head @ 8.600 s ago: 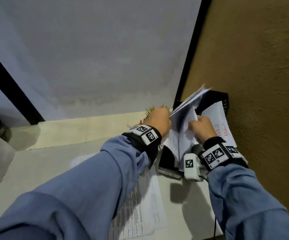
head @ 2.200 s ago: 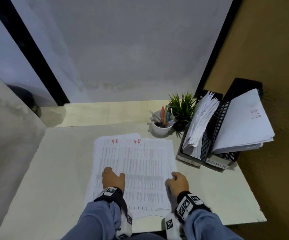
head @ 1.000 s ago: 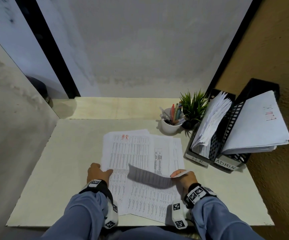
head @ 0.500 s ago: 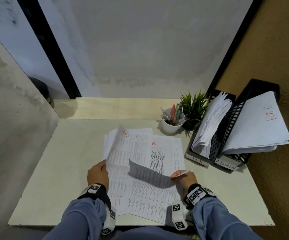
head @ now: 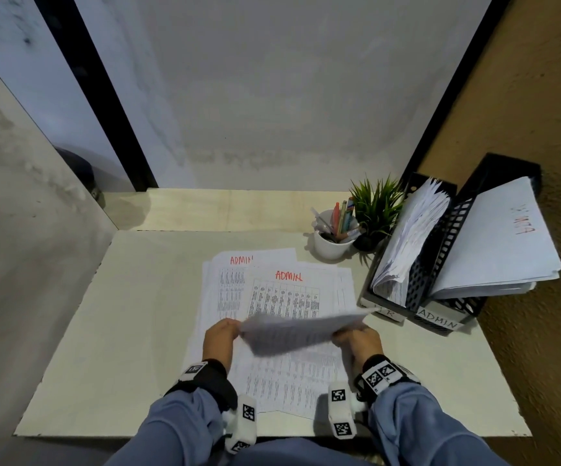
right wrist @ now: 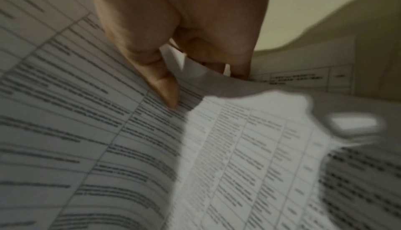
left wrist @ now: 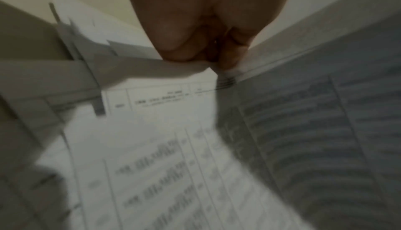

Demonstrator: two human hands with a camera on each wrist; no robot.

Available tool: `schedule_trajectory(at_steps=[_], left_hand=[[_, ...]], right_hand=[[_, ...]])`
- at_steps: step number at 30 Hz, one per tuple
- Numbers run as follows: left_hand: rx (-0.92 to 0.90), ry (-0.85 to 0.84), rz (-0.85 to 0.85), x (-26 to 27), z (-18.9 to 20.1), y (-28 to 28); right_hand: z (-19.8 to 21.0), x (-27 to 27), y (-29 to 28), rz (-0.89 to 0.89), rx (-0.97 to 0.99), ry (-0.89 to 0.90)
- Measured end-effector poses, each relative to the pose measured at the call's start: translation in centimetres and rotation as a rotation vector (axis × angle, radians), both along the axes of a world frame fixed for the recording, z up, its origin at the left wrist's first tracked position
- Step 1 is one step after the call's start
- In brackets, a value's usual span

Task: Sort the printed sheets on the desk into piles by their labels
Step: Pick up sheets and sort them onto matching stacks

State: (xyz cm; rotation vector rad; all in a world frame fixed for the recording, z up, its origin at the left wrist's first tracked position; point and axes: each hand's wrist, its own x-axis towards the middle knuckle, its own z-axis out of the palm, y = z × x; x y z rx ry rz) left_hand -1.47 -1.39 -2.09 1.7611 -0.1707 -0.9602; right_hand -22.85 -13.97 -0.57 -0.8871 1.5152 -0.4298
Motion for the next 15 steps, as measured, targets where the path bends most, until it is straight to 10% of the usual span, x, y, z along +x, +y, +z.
schedule_trajectory(at_steps=[5, 15], left_hand=[[-0.105, 0.172, -0.07, -0.8, 2.3, -1.2], [-0.371, -0.412, -0.099, -1.2, 9.5, -4.5]], right_hand=[[1.2, 1.4, 0.5, -0.101, 0.007, -0.329], [11.2, 4.2, -0.6, 0.056, -0.647, -0.331]])
